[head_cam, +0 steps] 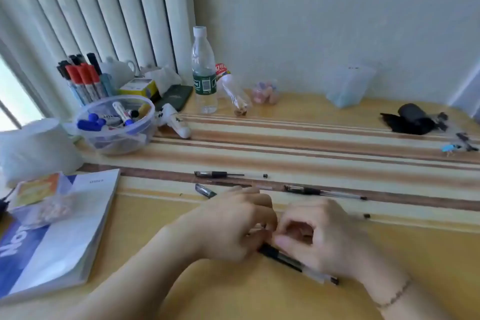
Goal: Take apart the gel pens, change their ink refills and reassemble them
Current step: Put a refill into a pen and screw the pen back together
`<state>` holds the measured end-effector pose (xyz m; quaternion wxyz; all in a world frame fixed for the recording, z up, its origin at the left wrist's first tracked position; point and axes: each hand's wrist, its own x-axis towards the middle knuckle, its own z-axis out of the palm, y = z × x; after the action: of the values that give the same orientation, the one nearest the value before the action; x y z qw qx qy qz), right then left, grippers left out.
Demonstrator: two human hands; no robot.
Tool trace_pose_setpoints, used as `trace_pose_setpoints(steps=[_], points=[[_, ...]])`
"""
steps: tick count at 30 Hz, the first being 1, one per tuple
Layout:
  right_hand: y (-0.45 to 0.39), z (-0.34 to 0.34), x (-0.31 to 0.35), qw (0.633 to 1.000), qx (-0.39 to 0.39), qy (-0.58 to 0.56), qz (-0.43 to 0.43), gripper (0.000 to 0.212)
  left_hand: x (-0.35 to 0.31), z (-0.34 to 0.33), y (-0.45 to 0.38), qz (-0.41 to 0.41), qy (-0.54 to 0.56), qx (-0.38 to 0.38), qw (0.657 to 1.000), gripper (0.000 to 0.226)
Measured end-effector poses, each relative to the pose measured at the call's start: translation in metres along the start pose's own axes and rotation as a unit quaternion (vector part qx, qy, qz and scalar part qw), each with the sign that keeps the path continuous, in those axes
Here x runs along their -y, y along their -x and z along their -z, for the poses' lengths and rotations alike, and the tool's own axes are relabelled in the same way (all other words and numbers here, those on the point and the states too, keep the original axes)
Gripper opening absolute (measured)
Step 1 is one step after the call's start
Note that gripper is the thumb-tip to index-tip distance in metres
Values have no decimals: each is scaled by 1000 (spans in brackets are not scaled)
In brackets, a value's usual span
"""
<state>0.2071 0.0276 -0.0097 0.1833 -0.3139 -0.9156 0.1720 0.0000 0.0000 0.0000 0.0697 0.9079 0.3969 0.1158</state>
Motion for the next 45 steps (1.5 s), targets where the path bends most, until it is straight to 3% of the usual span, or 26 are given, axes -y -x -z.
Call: trace_pose_setpoints(steps=[1,5,12,16,21,26,30,38,45], points=[[5,-5,-1,999,-25,-43,9,14,-2,-8,2,-9,5,-4,1000,9],[15,-2,-3,996,-71,-43,8,12,-5,-15,4,-38,-52,3,998,19],[15,-4,4,999,12,41,-25,28,-8,-18,9,-81,-47,-6,996,13],[14,1,10,997,46,33,-43,30,-2,-24,7,-83,-48,-13,995,18],[13,1,8,997,73,9,-39,44,5,-23,7,-58,34,-4,998,10],[14,1,3,998,-1,-4,-59,25,7,-16,12,-1,70,-48,996,13],[12,-2,4,995,-87,0,-52,30,7,-15,10,9,47,-96,994,20],[12,-9,5,993,-102,47,-40,17,15,-23,10,23,32,-113,993,32],[14,-3,-9,990,-129,9,-63,35,23,-15,12,61,101,-178,977,27]])
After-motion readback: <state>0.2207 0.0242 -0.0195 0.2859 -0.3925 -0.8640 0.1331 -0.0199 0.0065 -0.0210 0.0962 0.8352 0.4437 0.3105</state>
